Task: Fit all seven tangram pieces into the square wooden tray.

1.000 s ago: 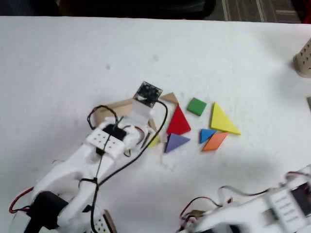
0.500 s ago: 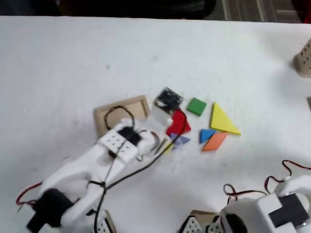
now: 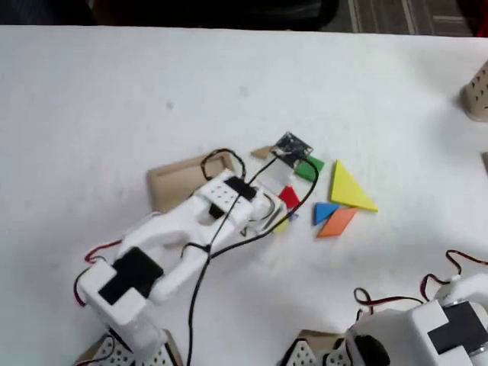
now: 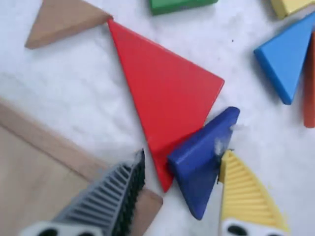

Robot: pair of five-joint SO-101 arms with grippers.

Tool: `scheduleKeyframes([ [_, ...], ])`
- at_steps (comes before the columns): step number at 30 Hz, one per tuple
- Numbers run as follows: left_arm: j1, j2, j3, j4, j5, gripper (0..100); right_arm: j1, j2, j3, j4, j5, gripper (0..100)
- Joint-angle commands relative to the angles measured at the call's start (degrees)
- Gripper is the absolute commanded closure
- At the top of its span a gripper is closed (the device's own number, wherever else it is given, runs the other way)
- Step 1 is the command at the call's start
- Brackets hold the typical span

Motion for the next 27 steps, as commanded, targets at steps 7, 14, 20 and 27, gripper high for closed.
scheduleKeyframes([
  [7, 1.0, 5.6, -12.3, 7.5, -0.4, 74, 0.0, -1.0, -1.0, 0.4, 0.8, 92.6],
  [14, 0.6, 16.0, -26.7, 19.0, 4.8, 74, -0.9, -1.1, 1.3, 0.4, 0.8, 92.6],
  [20, 0.7, 19.4, -31.5, 23.1, 4.9, 81, -2.3, -1.0, 1.5, 0.4, 0.5, 92.5],
  [27, 0.8, 19.4, -31.5, 23.2, 4.8, 96, -3.5, -0.7, 1.5, 0.4, 0.4, 92.5],
])
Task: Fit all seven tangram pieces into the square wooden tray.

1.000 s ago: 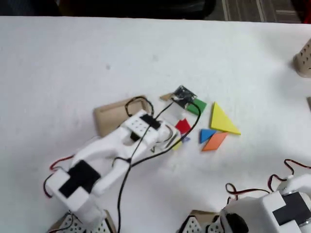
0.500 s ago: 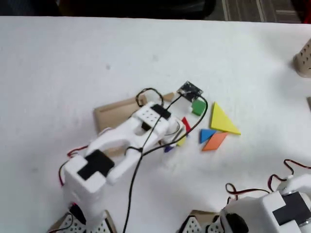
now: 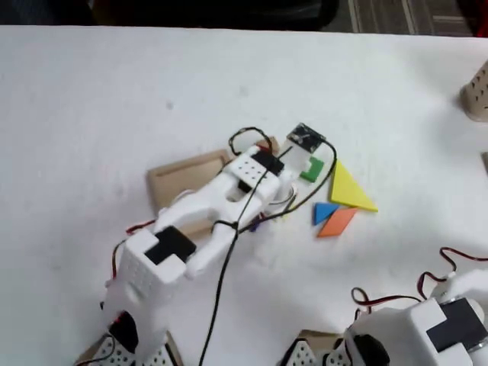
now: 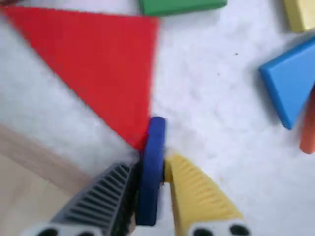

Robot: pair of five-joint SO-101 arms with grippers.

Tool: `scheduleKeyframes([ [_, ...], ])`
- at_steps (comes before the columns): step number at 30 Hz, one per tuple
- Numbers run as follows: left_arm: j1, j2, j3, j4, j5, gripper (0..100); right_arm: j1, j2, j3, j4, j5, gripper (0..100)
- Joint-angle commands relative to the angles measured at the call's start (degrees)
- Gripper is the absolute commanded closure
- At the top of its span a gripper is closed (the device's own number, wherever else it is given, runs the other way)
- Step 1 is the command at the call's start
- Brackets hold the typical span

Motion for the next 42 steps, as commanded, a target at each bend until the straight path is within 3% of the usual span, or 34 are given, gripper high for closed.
scheduleKeyframes([
  [1, 0.0, 0.0, -2.1, 0.5, 0.4, 98, -1.0, -0.7, -0.3, 0.4, 0.4, 92.5],
  [10, 0.0, -0.8, -2.6, 7.1, 0.4, 98, -1.0, -0.9, 0.7, 0.4, 0.5, 92.5],
  [17, -1.1, -12.5, 4.5, 7.1, 0.4, 98, -3.7, -1.2, 3.4, 0.4, 0.8, 92.4],
  [21, -5.8, -22.1, 10.7, 4.8, 0.0, 98, -4.7, -1.2, 3.5, 0.7, 0.8, 92.5],
  [26, -15.8, -32.7, 16.3, 4.0, -7.1, 98, -6.3, -1.2, 3.2, 5.8, 0.9, 92.4],
  [35, -31.2, -26.6, 22.2, -7.1, 4.0, 98, -11.5, -1.3, 3.2, 14.6, 0.9, 92.5],
  [39, -32.0, -22.0, 22.2, -8.4, 11.2, 98, -16.0, -2.4, 3.4, 22.8, 0.9, 92.5],
  [42, -30.4, -21.3, 22.2, -10.7, 11.8, 98, -21.5, -5.5, 3.5, 34.2, 0.9, 92.5],
])
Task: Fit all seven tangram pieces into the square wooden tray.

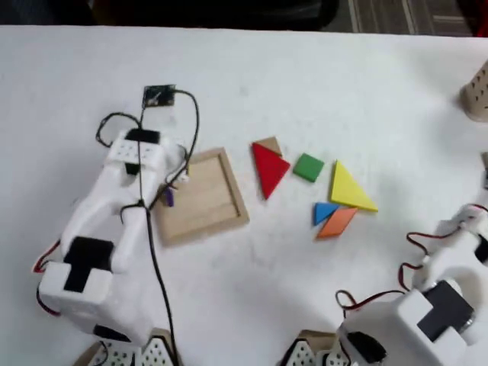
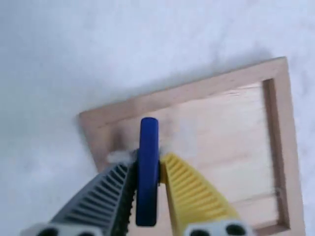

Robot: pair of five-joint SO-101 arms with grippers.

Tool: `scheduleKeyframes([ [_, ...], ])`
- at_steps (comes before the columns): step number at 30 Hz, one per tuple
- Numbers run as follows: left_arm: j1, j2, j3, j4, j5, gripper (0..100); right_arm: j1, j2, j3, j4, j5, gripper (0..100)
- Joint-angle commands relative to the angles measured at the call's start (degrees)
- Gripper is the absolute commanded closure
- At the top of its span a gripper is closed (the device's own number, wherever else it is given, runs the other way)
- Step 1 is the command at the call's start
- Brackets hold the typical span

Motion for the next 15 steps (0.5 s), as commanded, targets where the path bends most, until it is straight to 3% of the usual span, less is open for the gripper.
scheduleKeyframes([
  [1, 1.5, 0.0, -0.5, -3.5, 2.3, 98, -7.2, -6.2, -0.5, 13.5, 0.9, 92.5],
  [7, 2.2, 0.4, -0.5, -3.5, 2.2, 97, -21.9, -13.2, 2.5, 28.0, 0.2, 92.6],
  [12, 2.2, 0.1, -0.3, -3.2, -0.4, 83, -30.9, -18.7, 14.7, 19.3, -5.4, 92.6],
  [15, 2.2, 0.1, -0.1, -3.2, -0.5, 74, -33.7, -21.7, 21.1, 13.4, -4.0, 92.6],
])
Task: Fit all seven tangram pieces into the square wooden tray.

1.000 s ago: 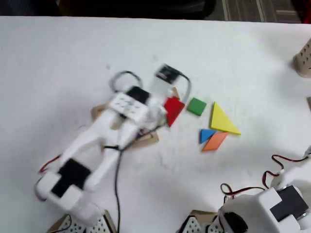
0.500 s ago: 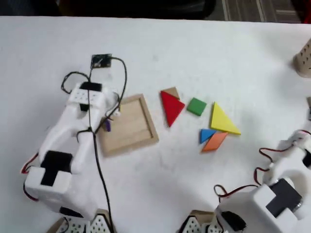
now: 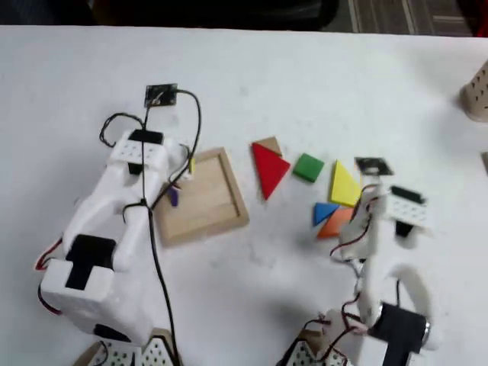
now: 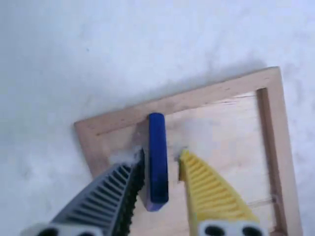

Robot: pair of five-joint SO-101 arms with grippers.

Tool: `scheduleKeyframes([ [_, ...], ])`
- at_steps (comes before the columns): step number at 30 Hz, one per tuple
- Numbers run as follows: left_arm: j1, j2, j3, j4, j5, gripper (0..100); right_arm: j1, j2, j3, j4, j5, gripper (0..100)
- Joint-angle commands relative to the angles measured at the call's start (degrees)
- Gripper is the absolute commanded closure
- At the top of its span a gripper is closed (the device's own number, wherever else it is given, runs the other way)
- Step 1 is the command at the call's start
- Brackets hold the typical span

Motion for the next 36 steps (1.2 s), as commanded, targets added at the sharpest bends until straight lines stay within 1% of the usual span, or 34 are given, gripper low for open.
scheduleKeyframes([
  [1, 1.6, -0.7, -0.1, -1.0, -0.7, 73, -2.9, -5.4, 5.3, -5.7, 0.9, 92.6],
  [6, 1.1, -1.2, -0.4, -0.4, -0.7, 72, -2.9, -6.7, 8.6, -9.5, 2.9, 92.6],
  [13, -1.5, -11.0, 1.6, 6.9, -0.9, 72, -3.2, -6.7, 9.1, -10.9, 2.9, 92.2],
  [20, -1.3, -13.8, 7.4, 6.7, -1.1, 72, -3.2, -6.8, 9.1, -10.9, 2.9, 92.4],
  [26, -0.8, -13.8, 11.7, 1.6, -1.2, 72, -3.2, -6.7, 9.2, -10.9, 2.9, 92.5],
  [32, 3.2, -13.7, 14.2, -3.4, -1.2, 73, -3.2, -6.7, 9.2, -10.7, 2.9, 92.5],
  [34, 4.6, -13.7, 14.4, -5.0, -1.2, 77, -3.3, -6.7, 9.3, -10.7, 2.9, 92.5],
  [36, 6.5, -13.7, 14.5, -6.6, -1.2, 84, -3.3, -7.2, 10.1, -10.9, 2.9, 92.5],
])
